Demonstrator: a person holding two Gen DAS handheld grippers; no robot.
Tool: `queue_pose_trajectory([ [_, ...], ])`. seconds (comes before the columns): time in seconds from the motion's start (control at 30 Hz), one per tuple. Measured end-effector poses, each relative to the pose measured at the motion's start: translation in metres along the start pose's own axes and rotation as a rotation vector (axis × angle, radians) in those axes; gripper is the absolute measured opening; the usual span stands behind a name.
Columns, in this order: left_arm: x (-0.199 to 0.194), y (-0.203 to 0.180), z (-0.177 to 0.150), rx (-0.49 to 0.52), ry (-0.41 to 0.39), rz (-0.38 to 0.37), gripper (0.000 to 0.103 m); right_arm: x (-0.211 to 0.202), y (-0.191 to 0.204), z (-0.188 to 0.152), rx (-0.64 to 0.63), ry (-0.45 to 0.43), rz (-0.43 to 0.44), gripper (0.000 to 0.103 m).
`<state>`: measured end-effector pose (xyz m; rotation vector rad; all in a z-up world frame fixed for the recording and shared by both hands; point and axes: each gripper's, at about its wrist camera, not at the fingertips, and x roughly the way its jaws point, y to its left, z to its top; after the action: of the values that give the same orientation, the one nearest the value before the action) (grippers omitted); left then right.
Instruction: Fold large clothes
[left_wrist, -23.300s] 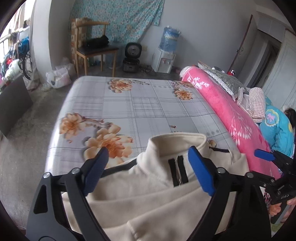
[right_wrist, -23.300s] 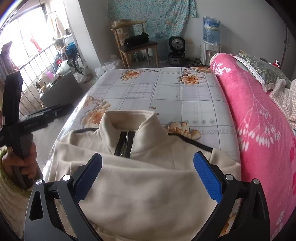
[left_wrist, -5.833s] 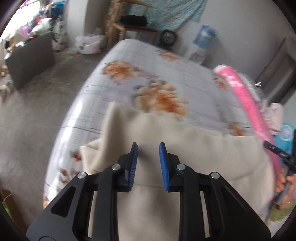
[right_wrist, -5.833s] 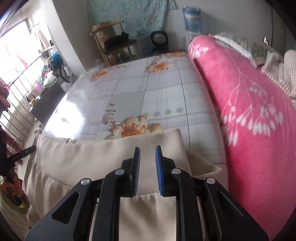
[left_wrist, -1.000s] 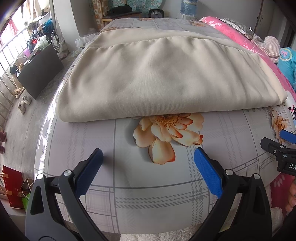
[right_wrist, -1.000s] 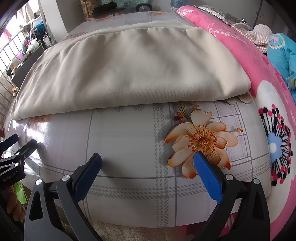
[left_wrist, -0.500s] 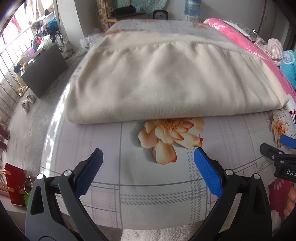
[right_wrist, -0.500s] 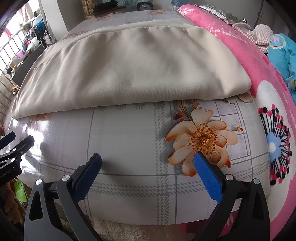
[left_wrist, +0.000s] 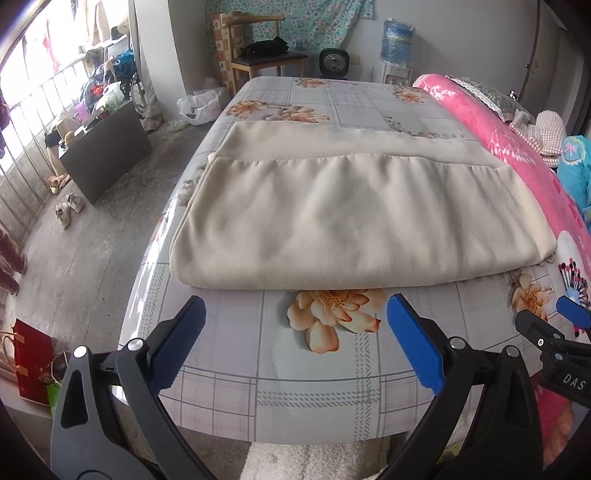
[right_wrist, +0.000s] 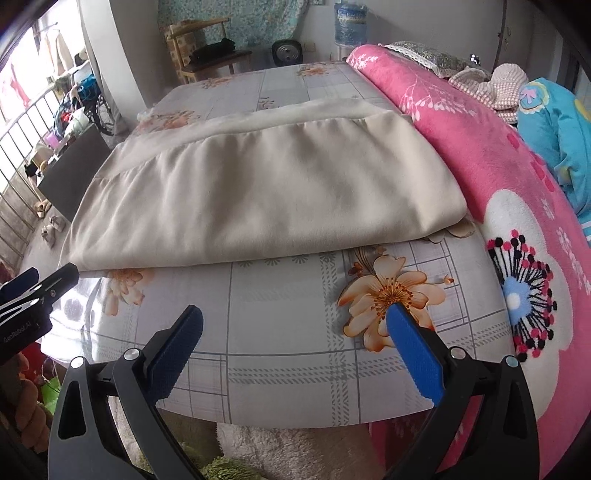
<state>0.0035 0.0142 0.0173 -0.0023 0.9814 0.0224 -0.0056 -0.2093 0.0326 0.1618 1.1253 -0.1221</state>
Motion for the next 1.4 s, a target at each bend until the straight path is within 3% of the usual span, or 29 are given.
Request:
queue_pose_trajectory([
  [0.43,-0.002,-0.021,-0.005,0.018,0.040,-0.021,0.095,0.002,0.004,-0.002,-0.002,0.031,-0.034,0.097],
  [1.4,0.009,-0.017,-0.004,-0.015,0.082,-0.046,0.095,0.007,0.005,0.004,-0.015,0.045,-0.069,0.097],
])
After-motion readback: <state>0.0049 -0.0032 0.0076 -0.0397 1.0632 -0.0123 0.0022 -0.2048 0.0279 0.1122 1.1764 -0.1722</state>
